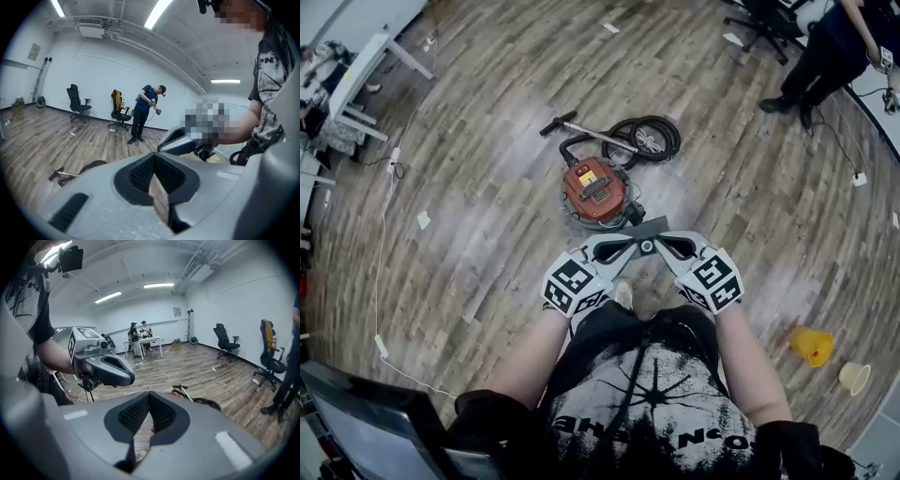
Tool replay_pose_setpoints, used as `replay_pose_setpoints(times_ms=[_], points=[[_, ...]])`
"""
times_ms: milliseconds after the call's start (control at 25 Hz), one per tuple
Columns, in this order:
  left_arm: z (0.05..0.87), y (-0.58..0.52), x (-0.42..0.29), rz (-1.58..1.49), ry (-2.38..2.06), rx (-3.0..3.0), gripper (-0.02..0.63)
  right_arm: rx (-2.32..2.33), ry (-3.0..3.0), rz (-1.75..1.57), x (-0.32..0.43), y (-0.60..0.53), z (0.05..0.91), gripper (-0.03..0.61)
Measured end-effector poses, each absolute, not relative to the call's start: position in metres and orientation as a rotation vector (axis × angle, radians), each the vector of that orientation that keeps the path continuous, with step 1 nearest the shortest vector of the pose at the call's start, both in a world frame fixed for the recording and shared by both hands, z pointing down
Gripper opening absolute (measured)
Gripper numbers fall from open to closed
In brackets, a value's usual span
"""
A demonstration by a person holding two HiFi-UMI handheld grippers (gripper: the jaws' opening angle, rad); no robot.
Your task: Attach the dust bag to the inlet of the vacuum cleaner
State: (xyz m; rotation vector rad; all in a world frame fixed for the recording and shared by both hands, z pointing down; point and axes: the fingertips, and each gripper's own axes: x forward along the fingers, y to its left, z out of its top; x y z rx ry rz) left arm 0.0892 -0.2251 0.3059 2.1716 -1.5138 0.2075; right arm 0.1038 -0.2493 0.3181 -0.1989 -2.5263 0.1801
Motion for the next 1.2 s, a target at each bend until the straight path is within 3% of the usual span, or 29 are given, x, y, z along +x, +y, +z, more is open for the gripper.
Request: replay_pose_setpoints(times_ms=[360,800,1200], points=[[0.320,-0.247,0.072,0.174,-1.673,1.967,0.000,-0.436,-2.459,0.171,0.091,-0.277,0.337,0.005],[0.359,-0.307,0.143,0.130,-1.870,1.644,0.000,-0.819,-2.294,-0.008,0.164,-0.345,0.397,0.005],[0.388,-0.297,0.173,0.169,-1.786,1.683,0.000,-0.764,-2.258,-0.009,0.191,-0.339,0.430,0.005]])
